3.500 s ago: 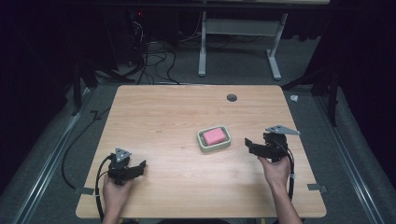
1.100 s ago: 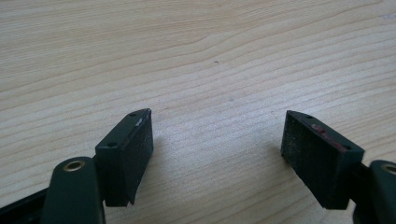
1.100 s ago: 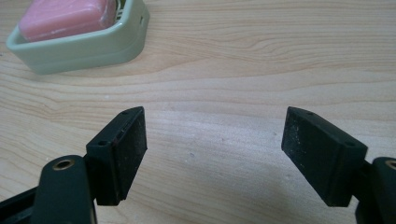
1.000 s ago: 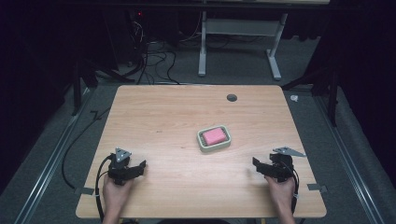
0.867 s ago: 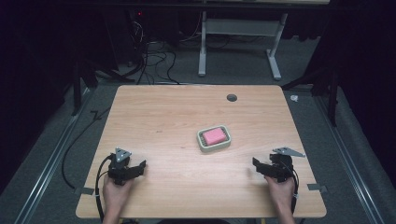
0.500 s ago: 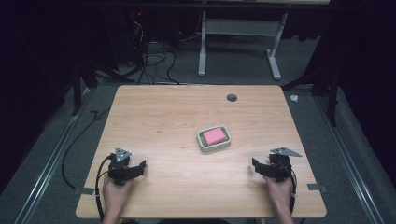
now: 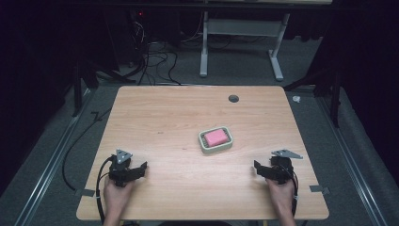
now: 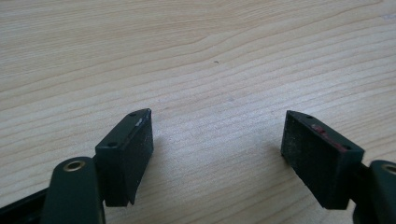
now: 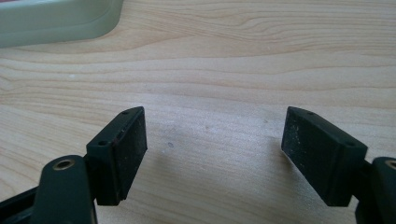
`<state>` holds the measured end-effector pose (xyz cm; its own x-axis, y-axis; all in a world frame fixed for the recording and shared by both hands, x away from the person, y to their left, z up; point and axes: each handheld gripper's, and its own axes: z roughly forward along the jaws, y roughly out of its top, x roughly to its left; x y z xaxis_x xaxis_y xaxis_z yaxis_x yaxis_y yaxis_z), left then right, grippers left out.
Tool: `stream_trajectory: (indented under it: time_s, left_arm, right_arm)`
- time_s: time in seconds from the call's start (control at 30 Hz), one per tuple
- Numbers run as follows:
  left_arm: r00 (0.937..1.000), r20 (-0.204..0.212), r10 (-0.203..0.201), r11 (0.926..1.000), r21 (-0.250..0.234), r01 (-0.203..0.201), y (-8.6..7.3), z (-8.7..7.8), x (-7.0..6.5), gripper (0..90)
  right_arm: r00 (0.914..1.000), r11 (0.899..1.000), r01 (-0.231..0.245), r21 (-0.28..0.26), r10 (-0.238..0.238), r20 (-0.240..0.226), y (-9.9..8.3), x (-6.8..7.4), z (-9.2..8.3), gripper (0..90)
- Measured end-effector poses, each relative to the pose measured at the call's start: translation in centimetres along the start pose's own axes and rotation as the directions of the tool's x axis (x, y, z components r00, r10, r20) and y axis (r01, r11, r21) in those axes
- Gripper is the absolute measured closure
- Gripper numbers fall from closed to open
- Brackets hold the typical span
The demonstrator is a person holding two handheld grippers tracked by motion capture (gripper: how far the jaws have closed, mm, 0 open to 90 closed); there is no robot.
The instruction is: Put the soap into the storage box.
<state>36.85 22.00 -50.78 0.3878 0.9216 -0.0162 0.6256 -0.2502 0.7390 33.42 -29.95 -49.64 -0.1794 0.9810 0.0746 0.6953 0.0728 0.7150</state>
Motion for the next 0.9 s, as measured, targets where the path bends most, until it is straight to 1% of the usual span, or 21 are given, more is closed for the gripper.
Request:
stream_trajectory:
  time_s: [0.27, 0.63, 0.83, 0.9]
  left_arm:
    - [1.0, 0.0, 0.0, 1.0, -0.001, 0.0, 0.0, 0.01, -0.01, 25.7]
    - [1.0, -0.001, -0.002, 1.0, -0.001, 0.002, 0.0, 0.01, -0.02, 25.7]
    - [1.0, -0.001, -0.002, 1.0, -0.003, 0.002, -0.01, 0.02, -0.02, 25.7]
    - [1.0, -0.001, -0.002, 1.0, -0.003, 0.002, -0.01, 0.02, -0.02, 25.7]
  right_arm:
    - [0.9999, 1.0, 0.012, 0.009, -0.012, 0.009, -0.17, 0.17, 0.19, 22.9]
    - [0.9991, 0.999, 0.033, -0.014, -0.032, 0.027, -0.55, 0.32, 0.24, 22.8]
    - [0.999, 0.999, 0.034, -0.012, -0.033, 0.031, -0.55, 0.39, 0.26, 22.1]
    - [0.9984, 0.999, 0.043, -0.007, -0.043, 0.038, -0.54, 0.48, 0.29, 21.8]
